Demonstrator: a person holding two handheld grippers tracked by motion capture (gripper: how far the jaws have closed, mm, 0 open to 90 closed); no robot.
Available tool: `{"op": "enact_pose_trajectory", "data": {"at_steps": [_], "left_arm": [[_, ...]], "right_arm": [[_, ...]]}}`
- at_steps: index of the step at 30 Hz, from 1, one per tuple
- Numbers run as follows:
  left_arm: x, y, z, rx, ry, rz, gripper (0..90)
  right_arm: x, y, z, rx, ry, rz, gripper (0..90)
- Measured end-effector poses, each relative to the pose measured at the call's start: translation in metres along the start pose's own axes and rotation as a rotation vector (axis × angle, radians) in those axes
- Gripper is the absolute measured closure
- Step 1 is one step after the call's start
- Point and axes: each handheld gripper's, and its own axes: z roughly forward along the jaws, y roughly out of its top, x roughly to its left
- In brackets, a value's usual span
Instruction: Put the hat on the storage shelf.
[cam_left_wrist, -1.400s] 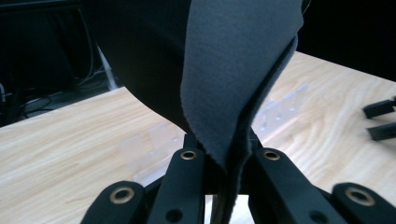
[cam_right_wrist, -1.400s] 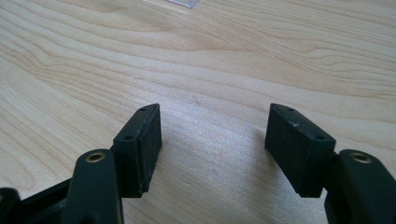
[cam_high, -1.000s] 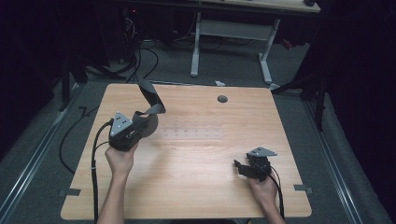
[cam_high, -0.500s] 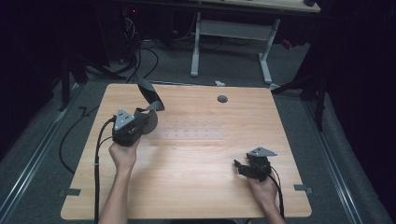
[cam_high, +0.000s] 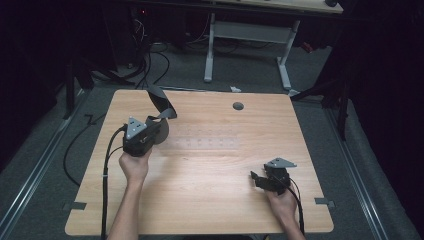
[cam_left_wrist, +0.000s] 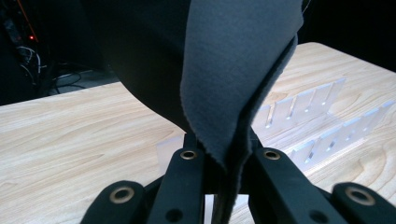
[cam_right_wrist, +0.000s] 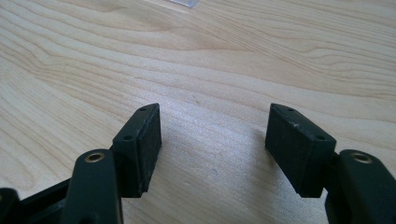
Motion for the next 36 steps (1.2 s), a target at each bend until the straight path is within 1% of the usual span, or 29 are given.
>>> {"op": "enact_pose_trajectory", "data": {"at_steps": [7, 9, 11, 15, 18, 20, 21, 24, 28, 31, 35, 36], "left_arm": [[-0.001, -0.009, 0.005, 0.020, 0.008, 0.022, 85.9], [-0.001, -0.011, 0.007, 0.024, 0.009, 0.022, 85.8], [0.000, -0.013, 0.007, 0.024, 0.008, 0.018, 85.8], [0.005, -0.016, 0.006, 0.032, 0.012, -0.003, 85.8], [0.006, -0.022, 0.007, 0.049, 0.017, 0.005, 85.7], [0.007, -0.025, 0.007, 0.061, 0.020, 0.006, 85.6], [0.007, -0.025, 0.007, 0.063, 0.015, 0.001, 85.5], [0.008, -0.025, 0.007, 0.068, 0.015, -0.002, 85.3], [0.010, -0.023, 0.005, 0.087, 0.012, -0.022, 84.4], [0.010, -0.023, 0.004, 0.097, 0.015, -0.021, 83.4], [0.011, -0.020, 0.001, 0.092, 0.011, -0.037, 80.3], [0.012, -0.019, 0.000, 0.092, 0.016, -0.039, 79.3]], "right_arm": [[0.000, 0.000, 0.000, 0.000, 0.000, 0.000, 36.2], [0.000, 0.000, 0.000, 0.001, 0.000, 0.001, 36.2], [0.000, 0.000, 0.000, 0.000, 0.000, 0.001, 36.2], [0.000, 0.000, 0.000, 0.000, 0.000, 0.000, 36.2], [0.000, 0.000, 0.000, 0.000, 0.000, 0.000, 36.2], [0.000, 0.000, 0.000, 0.000, 0.000, -0.001, 36.2], [0.000, 0.000, 0.000, 0.000, 0.000, 0.000, 36.2], [0.000, 0.000, 0.000, 0.000, 0.000, 0.000, 36.1], [0.000, 0.000, 0.000, 0.001, -0.001, 0.000, 36.1], [0.000, 0.000, 0.000, 0.000, 0.000, 0.000, 36.1], [0.000, 0.000, 0.000, 0.000, 0.001, 0.001, 36.0], [0.000, 0.000, 0.000, 0.000, 0.002, 0.002, 36.0]]}}
